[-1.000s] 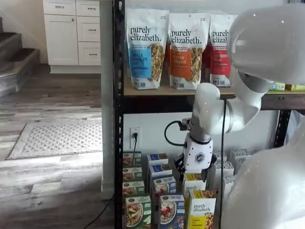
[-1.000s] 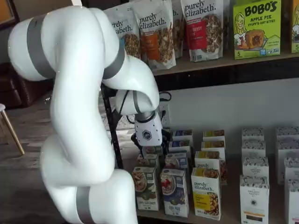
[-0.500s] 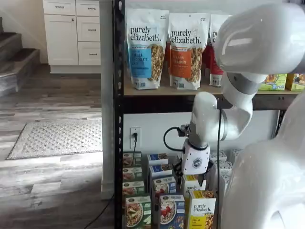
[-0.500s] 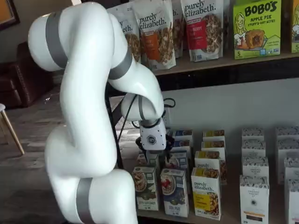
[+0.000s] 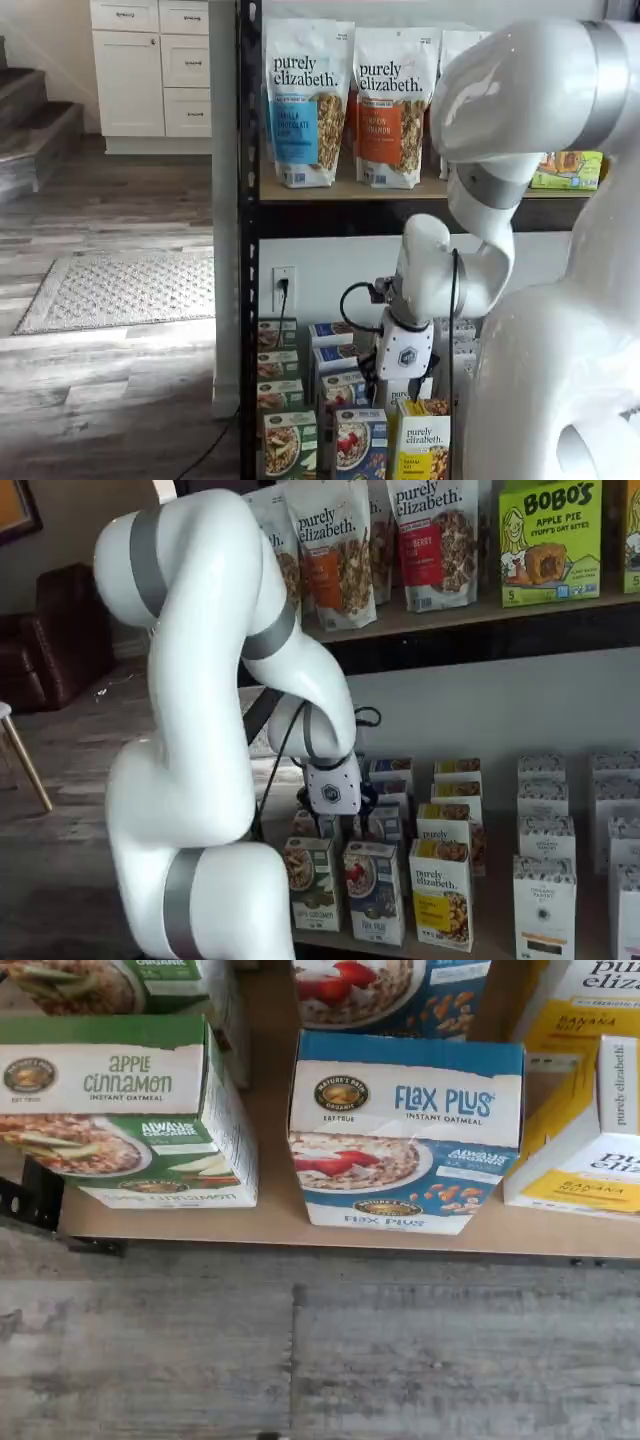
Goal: Pick up the blue and white box that is on the bottom shelf, the second box from the left
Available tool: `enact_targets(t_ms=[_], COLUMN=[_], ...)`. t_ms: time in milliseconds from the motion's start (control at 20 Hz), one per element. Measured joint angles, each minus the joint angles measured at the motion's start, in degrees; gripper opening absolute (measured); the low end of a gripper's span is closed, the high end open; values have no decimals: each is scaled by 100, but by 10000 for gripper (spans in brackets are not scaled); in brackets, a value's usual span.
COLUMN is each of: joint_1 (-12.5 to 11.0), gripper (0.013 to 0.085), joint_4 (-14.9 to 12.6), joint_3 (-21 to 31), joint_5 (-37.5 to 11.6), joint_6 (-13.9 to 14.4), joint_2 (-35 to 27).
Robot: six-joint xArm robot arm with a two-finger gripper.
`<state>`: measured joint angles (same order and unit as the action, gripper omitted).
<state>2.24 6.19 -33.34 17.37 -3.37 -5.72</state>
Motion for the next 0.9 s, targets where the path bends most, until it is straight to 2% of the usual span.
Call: enact_targets(t_ms=[150, 300, 350, 500, 900], joint_1=[42, 35, 36, 58, 52], gripper=[850, 850, 850, 850, 850], joint_4=[99, -389, -445, -462, -311], joint_3=[-103, -301, -363, -568, -1103], joint_5=[-223, -301, -313, -360, -363], joint_6=[-64, 400, 455, 490, 338], joint_2=[-298, -643, -737, -1023, -1632])
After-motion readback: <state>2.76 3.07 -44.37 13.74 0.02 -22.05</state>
